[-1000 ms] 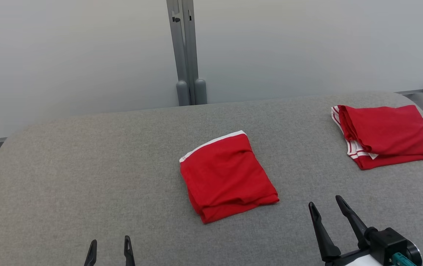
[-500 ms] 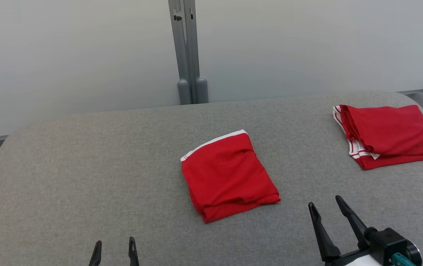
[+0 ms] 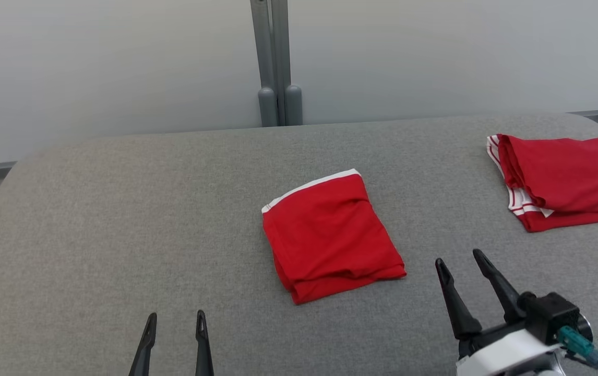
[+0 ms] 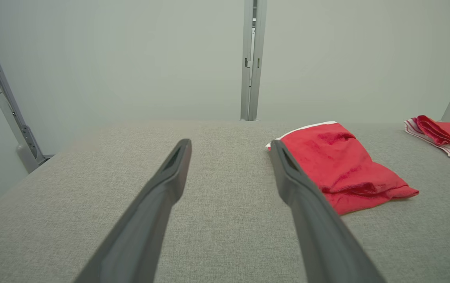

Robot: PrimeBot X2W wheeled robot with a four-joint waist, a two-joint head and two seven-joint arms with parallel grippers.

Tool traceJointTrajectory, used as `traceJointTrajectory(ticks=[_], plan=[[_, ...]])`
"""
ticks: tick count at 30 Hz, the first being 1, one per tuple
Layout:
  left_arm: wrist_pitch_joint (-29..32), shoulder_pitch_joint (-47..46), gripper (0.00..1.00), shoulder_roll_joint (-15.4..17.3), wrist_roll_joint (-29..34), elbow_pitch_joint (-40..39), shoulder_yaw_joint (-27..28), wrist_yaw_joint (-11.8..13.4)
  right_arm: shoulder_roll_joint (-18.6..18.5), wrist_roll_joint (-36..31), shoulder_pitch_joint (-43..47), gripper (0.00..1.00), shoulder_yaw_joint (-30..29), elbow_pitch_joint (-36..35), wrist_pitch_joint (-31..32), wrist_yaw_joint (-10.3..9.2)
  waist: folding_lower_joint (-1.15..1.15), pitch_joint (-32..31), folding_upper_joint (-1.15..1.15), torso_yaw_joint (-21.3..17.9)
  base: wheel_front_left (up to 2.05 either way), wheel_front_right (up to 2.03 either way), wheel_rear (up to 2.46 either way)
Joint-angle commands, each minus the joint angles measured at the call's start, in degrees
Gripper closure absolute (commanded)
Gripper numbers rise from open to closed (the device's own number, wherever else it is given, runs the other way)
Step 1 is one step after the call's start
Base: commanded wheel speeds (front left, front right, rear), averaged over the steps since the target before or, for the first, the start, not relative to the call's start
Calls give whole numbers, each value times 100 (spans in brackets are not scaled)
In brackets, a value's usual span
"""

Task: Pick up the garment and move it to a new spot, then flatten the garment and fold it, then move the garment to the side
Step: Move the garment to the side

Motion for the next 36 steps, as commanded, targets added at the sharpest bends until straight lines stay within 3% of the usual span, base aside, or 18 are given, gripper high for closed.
traceJointTrajectory(ticks=[1,6,10,15,21,27,34,36], plan=[[1,-129,0,18,62,-41,-33,-13,-77,149,-192,0,61,81,-12,-8,0,197,0,144,0,0,0],[1,-403,0,18,47,-110,-299,-176,-568,900,-984,0,429,570,-12,-8,0,581,0,366,0,0,0],[1,-659,0,18,80,-45,-456,-302,-1153,1995,-1747,0,1163,1278,30,-7,0,961,0,538,0,0,0],[1,-919,0,18,-10,1,-595,-321,-1807,3695,-2565,0,1981,1658,666,-7,0,1285,0,754,0,0,0],[1,-1165,0,18,-58,-8,-697,-334,-2349,5080,-3176,0,2490,1744,1371,-7,0,1642,0,953,0,0,0],[1,-1480,0,18,-36,-12,-835,-375,-2667,5742,-3695,0,2846,1693,1862,-7,0,2047,0,1108,0,0,0],[1,-1807,0,18,-13,40,-1014,-351,-2797,5934,-4096,0,3290,1813,1993,-6,0,2281,0,1204,0,0,0],[2,-1855,0,18,-9,45,-1045,-319,-2783,5985,-4132,12,3438,1894,1974,-7,0,2303,0,1216,0,0,0]])
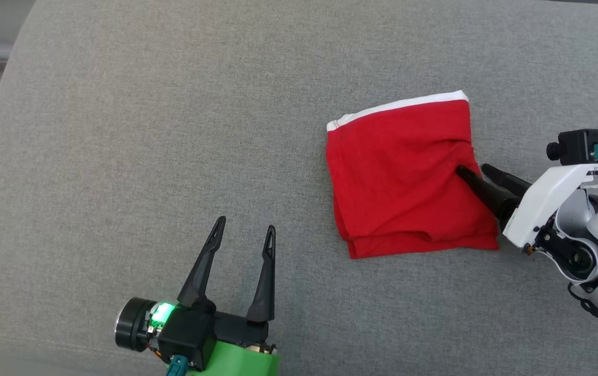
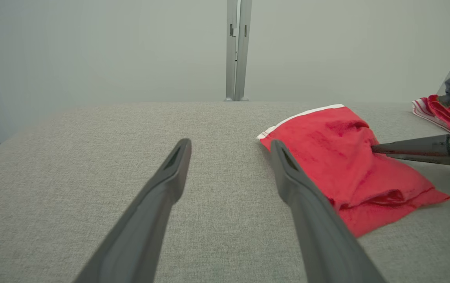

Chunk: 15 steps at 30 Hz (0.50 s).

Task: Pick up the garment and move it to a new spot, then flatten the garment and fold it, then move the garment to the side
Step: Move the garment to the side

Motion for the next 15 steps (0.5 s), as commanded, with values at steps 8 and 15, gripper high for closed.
traceJointTrajectory(ticks=[8,15], plan=[[2,-176,0,18,65,5,1,76,-154,197,-222,100,474,-64,-305,-6,-1,137,0,52,0,0,0],[2,-182,0,18,85,-55,70,64,-884,-94,-562,100,772,-257,-717,-8,-1,185,0,-260,0,0,0]])
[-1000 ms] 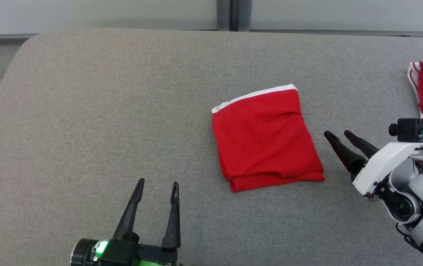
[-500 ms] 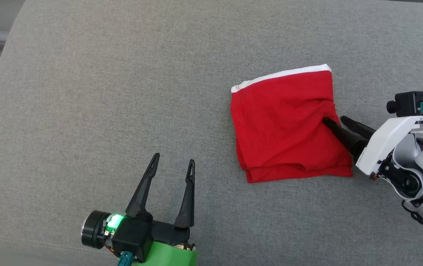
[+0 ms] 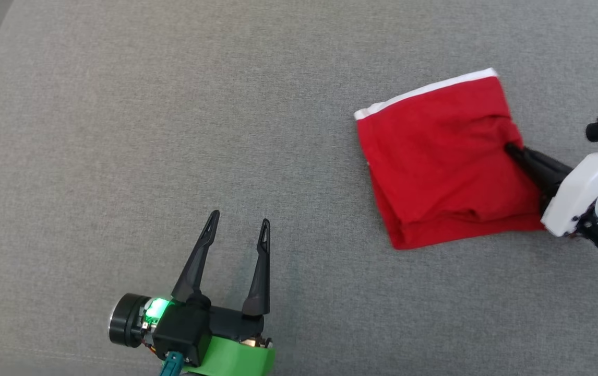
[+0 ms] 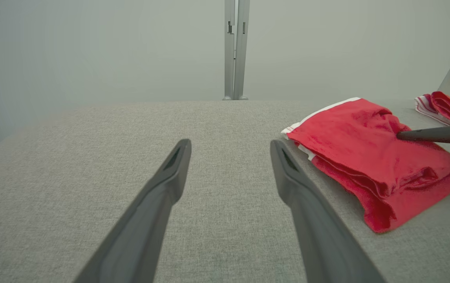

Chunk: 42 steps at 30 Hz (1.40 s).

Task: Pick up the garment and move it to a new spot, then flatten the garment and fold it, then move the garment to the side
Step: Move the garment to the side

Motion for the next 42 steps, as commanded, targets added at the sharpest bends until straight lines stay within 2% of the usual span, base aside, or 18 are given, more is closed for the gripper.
traceJointTrajectory(ticks=[1,9,22,35,42], plan=[[2,-130,0,18,27,-52,37,5,-182,-43,-167,100,30,-42,-34,-10,-1,78,0,-201,0,0,0],[2,-415,0,18,116,-196,38,-74,-1175,-285,-878,100,109,-200,133,-10,-1,558,0,-787,0,0,0],[2,-818,0,20,441,-434,117,-247,-2276,-255,-1261,100,-55,-277,-3,-10,-1,1088,0,-1367,0,0,0],[2,-1011,0,60,615,-495,138,-372,-2638,126,-1310,100,-564,379,-615,-11,-1,1598,0,-1334,0,0,0],[2,-1054,0,102,631,-535,117,-345,-2613,436,-1092,100,-639,914,-877,-11,-1,1724,0,-1234,0,0,0]])
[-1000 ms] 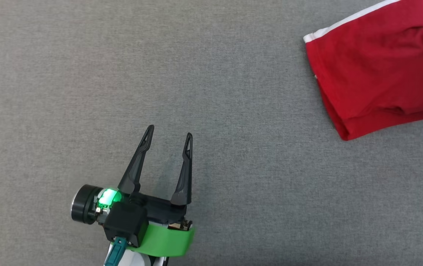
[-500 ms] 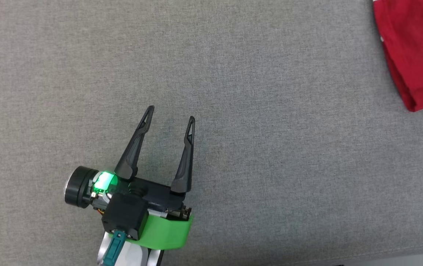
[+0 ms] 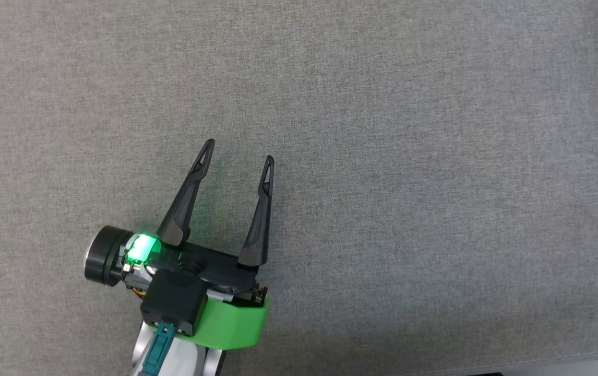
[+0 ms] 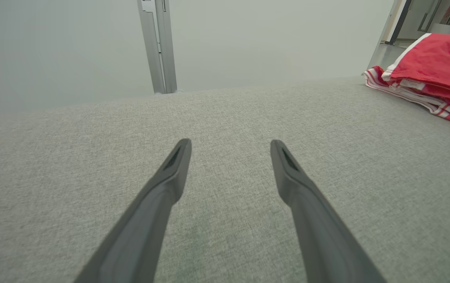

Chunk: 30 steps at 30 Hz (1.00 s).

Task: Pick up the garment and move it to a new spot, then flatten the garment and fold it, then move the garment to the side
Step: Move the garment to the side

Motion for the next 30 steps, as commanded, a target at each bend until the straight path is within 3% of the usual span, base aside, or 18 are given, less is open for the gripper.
traceJointTrajectory(ticks=[1,6,7,8,12,17,21,25,30], plan=[[2,-107,0,52,19,-23,6,19,43,65,80,100,-18,100,-70,-12,0,35,0,30,0,0,0],[2,-135,0,82,42,-17,-30,53,222,159,122,100,-58,498,-233,-12,0,60,0,47,0,0,0],[2,-135,0,89,46,-10,-38,52,263,147,119,56,-58,576,-268,-12,0,47,0,46,0,0,0],[2,-130,0,94,49,3,-44,63,303,82,94,0,-59,667,-294,-12,0,24,0,45,0,0,0],[2,-83,0,118,42,51,-70,95,378,-641,-112,0,20,1049,-449,-12,0,-161,0,25,0,0,0],[2,120,0,116,-31,109,-25,215,921,-1519,-267,0,-261,979,-499,-12,0,-612,0,-80,0,0,0],[2,308,0,64,-150,180,104,411,1723,-2155,211,0,-759,587,-487,-12,0,-1118,0,-155,0,0,0],[1,607,0,-8,-507,468,457,831,2550,-2755,985,0,-1524,-9,-489,-12,0,-1673,0,-171,0,0,0],[2,963,0,-42,-1173,669,690,728,3748,-3908,2427,0,-2405,-711,-489,-12,0,-2401,0,-81,0,0,0]])
